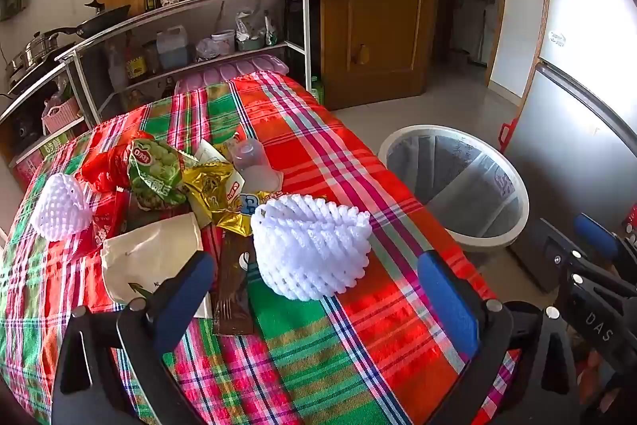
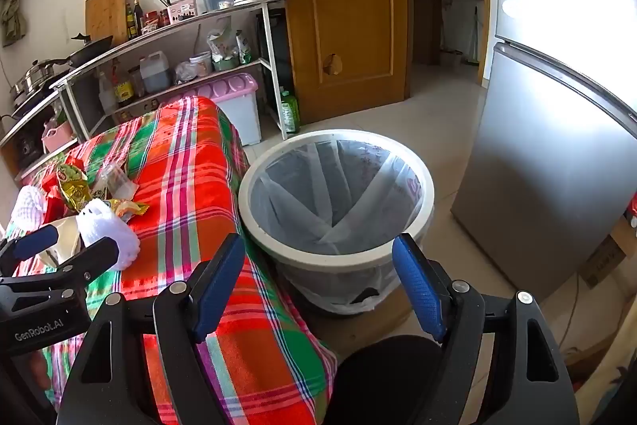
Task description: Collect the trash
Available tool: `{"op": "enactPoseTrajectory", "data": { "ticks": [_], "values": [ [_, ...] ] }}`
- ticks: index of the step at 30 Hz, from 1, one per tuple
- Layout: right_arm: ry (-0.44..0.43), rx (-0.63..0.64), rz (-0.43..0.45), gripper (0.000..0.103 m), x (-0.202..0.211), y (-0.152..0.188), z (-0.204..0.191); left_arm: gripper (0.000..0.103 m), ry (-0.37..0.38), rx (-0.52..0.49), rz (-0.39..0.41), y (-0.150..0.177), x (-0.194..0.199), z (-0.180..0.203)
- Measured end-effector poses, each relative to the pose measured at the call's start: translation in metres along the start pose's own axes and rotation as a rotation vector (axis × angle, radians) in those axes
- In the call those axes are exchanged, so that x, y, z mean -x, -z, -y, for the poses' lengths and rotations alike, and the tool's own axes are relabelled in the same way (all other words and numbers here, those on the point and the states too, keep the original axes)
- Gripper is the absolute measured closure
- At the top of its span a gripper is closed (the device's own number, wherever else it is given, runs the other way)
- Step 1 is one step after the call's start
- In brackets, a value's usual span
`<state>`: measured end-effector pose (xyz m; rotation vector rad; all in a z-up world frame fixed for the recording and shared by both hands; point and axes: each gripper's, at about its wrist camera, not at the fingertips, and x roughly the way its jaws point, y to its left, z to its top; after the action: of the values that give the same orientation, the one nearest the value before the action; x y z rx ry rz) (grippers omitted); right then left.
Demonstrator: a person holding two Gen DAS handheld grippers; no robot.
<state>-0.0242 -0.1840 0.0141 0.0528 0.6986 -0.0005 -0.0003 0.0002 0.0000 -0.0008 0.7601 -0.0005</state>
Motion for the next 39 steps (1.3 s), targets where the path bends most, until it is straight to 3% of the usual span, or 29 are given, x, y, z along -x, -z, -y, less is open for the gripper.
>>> {"op": "enactPoseTrajectory", "data": {
  "ticks": [39],
  "values": [
    [0.005, 0.014, 0.013, 0.026, 0.0025, -0.0001, -0.0053, 0.0, -0.005, -0.002, -0.001, 0.0006, 0.0036, -0.0017]
  ]
}}
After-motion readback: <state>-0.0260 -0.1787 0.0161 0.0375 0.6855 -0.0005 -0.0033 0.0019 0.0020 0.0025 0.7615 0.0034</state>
